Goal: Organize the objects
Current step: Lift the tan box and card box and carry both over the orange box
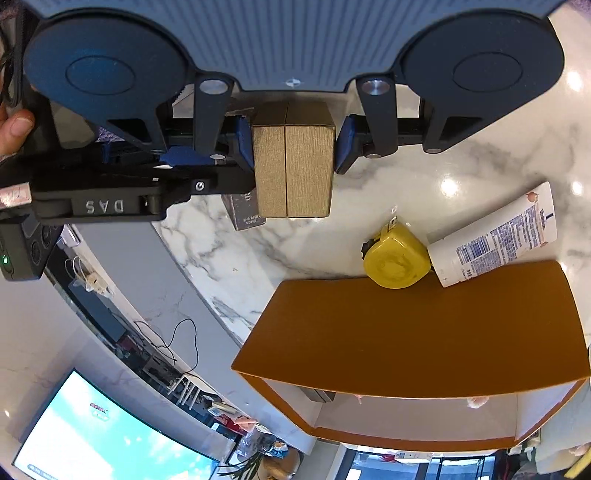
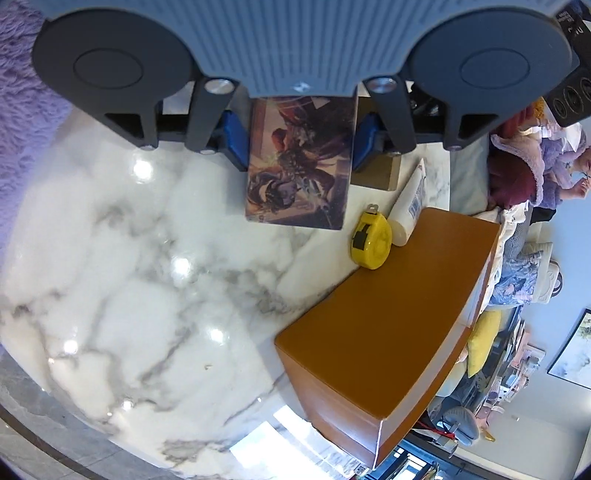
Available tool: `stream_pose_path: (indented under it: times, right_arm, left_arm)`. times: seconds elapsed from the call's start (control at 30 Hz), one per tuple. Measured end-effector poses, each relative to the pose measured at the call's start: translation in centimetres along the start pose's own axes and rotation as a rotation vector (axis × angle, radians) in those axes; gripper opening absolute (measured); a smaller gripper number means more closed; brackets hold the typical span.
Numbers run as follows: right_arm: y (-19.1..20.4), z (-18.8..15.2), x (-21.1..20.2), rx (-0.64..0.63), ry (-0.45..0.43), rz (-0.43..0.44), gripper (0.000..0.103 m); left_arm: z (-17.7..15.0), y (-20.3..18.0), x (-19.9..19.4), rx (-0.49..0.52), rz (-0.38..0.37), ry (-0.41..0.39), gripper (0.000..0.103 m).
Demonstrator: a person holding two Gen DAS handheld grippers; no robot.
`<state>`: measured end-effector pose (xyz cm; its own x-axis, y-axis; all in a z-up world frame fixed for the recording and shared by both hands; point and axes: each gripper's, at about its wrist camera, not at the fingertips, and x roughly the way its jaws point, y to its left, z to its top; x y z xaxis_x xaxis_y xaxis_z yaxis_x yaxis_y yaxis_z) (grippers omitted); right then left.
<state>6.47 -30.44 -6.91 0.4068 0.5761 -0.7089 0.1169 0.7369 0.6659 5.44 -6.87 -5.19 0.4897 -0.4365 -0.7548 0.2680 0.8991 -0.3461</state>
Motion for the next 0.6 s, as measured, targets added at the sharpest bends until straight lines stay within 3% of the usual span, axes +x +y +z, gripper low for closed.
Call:
stream_pose_path:
  times: [0.27,0.6]
  right_arm:
    - [-0.5,0.6,-1.0,0.062,0.015,0.120,0.060]
    - [3.8,3.2,-4.3,-0.037,-0.052,0.187,0.060]
  left_arm:
    - [0.8,0.0,-1.6,-0.011,0.008,-0.065,0.051]
    - [3.9,0.8,-5.5,-0.079,-0.048,-0.170,0.051]
